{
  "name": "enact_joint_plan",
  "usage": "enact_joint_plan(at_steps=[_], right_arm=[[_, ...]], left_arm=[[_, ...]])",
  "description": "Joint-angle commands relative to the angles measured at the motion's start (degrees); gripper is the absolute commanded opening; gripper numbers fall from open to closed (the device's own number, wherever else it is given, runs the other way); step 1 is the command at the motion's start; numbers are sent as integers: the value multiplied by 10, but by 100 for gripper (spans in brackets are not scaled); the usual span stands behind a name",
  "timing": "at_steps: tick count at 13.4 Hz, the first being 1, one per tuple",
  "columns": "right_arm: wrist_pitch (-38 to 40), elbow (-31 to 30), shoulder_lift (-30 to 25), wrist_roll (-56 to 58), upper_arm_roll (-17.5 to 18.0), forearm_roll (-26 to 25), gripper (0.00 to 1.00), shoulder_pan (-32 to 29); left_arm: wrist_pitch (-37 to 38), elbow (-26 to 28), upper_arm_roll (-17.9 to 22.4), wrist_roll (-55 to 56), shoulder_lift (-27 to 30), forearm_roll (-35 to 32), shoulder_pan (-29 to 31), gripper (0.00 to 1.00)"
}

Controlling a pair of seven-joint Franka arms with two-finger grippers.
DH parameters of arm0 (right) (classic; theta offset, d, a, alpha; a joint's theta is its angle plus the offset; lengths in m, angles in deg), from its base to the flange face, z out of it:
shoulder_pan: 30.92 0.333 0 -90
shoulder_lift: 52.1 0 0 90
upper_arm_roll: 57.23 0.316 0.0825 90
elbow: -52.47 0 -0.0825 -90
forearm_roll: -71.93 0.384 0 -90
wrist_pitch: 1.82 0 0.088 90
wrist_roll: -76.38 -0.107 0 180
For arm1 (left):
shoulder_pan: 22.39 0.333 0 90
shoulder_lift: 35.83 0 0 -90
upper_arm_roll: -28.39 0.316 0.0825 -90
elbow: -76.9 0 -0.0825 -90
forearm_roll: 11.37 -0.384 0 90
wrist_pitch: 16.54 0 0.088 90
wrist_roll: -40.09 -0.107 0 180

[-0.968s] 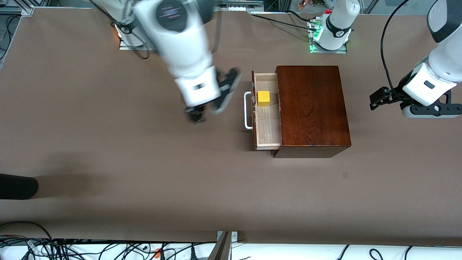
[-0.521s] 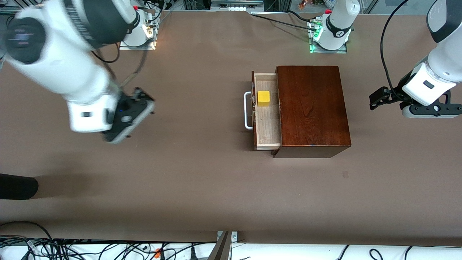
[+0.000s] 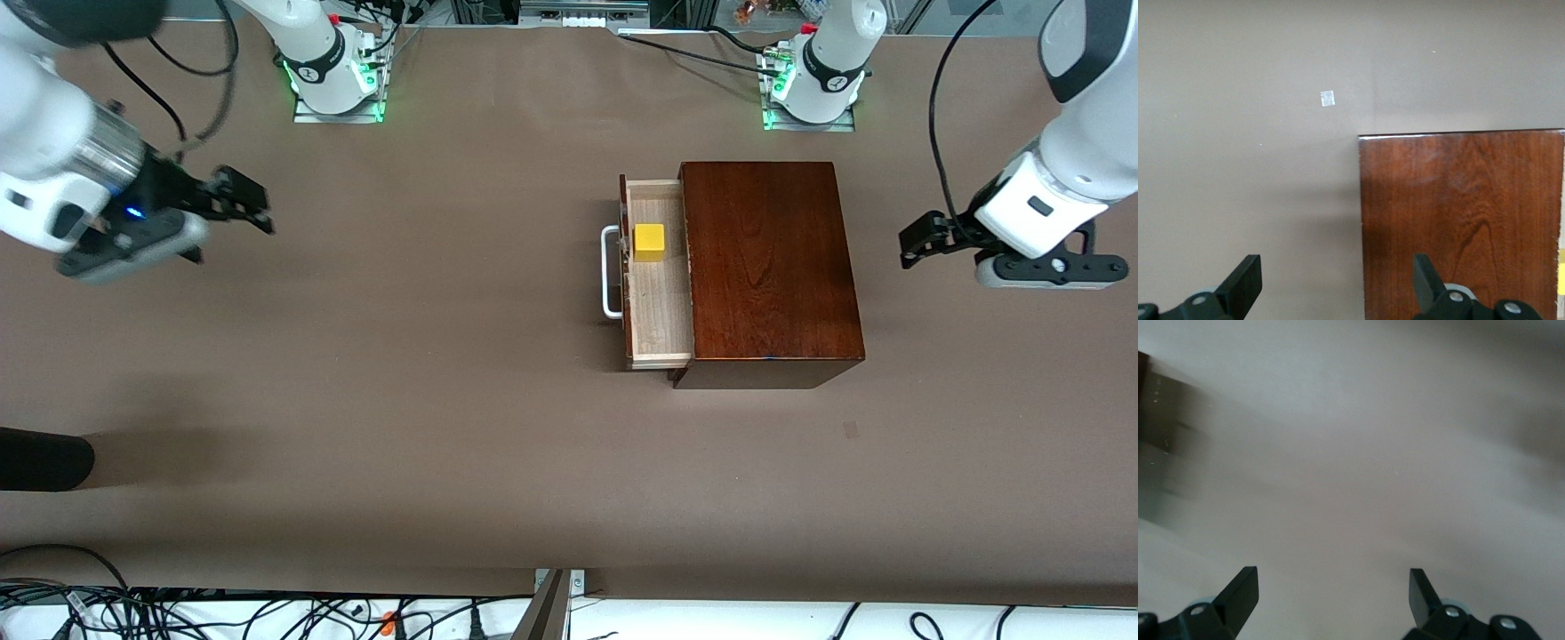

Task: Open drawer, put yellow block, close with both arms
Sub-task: 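Open the right gripper and draw it back to rest, then move the left gripper over the box to the drawer front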

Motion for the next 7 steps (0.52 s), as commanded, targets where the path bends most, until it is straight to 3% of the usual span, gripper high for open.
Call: enact_joint_plan(at_steps=[1,4,7], right_arm=[[-5,-63,-36,-47,-17,11,100,-5],[14,-56,-40,-77,-16,-22,100,-4],[11,-46,-34,-77,-16,-48,100,-4]], left_arm=[[9,-3,-22,-3,7,12,-4,100],[64,-34,-92,-12,-29,38,-18,100],[62,-71,-190,-43,-87,38,-54,100]])
